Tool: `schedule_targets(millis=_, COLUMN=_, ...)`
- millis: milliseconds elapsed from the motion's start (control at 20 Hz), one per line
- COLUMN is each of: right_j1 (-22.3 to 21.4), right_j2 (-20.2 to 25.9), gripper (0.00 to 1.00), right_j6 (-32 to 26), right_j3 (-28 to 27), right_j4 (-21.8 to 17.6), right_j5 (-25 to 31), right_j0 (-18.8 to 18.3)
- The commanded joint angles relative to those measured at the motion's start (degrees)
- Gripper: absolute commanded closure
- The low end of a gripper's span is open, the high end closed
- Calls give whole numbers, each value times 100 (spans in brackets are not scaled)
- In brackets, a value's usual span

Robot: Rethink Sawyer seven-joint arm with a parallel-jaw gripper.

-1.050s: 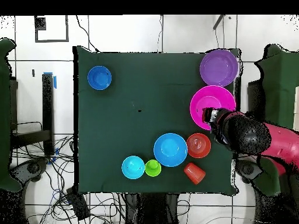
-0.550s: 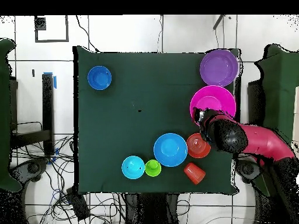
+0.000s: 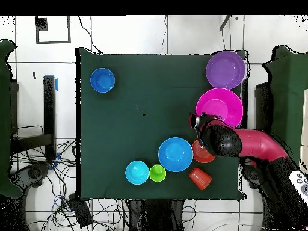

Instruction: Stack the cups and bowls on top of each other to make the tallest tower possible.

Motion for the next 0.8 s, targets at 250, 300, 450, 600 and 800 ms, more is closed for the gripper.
schedule_targets(millis=250, right_j1=-77, right_j2=-158, gripper=0, right_j6=117, right_j3=14, right_j4=-408, right_j5=-352, right_j0=475)
schedule_targets(millis=300, right_j1=-86, right_j2=-168, gripper=0, right_j6=131, right_j3=23, right_j4=-413, right_j5=-380, right_j0=483)
schedule_targets(millis=450, right_j1=-122, right_j2=-216, gripper=0, right_j6=180, right_j3=44, right_j4=-414, right_j5=-407, right_j0=534)
schedule_targets(millis=600, right_j1=-181, right_j2=-267, gripper=0, right_j6=231, right_j3=63, right_j4=-395, right_j5=-379, right_j0=597)
schedule_targets(millis=800, right_j1=-264, right_j2=-429, gripper=0, right_j6=288, right_j3=25, right_j4=-428, right_j5=-304, right_j0=756)
